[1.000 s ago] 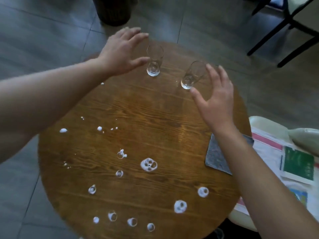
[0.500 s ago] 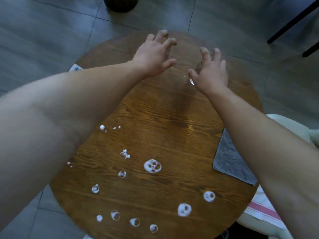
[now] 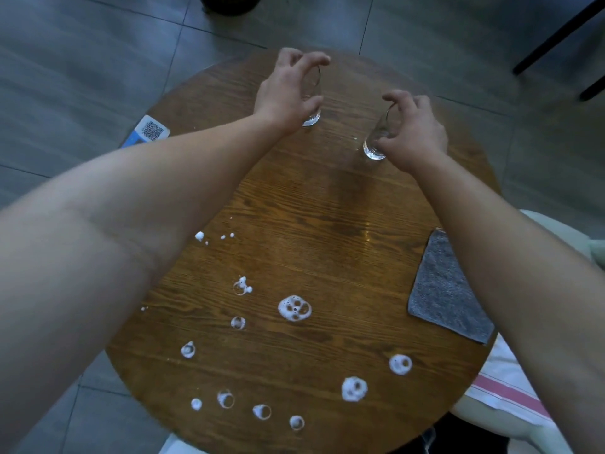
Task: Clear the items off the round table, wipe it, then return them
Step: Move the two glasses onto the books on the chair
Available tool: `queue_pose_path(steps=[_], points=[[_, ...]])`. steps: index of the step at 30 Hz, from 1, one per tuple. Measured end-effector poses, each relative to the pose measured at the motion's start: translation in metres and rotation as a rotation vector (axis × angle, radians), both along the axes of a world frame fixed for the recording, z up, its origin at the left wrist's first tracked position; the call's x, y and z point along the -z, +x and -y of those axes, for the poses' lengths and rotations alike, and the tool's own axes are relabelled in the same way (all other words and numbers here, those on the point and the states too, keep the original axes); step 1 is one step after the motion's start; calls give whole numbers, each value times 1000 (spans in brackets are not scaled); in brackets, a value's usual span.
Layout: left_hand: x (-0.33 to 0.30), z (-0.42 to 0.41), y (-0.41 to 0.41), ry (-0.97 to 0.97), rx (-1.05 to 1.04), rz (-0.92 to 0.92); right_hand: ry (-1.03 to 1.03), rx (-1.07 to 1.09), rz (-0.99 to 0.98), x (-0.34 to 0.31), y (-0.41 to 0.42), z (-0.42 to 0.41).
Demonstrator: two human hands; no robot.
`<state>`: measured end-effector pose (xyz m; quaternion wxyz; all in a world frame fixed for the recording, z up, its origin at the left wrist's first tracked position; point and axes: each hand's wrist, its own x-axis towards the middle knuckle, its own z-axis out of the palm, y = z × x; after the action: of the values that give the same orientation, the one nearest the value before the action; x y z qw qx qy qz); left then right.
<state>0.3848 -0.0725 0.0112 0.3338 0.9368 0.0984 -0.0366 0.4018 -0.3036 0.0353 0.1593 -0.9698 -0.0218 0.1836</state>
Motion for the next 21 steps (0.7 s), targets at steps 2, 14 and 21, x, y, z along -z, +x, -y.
queue_pose_path(steps=[2,14,21], points=[[-2,1,0,9,32,-11,29,16,-11,1,0,1],[-3,1,-36,-230,-31,35,374,192,102,-11,-64,20],[-55,3,-111,-426,-42,60,729,330,46,-60,-126,38]])
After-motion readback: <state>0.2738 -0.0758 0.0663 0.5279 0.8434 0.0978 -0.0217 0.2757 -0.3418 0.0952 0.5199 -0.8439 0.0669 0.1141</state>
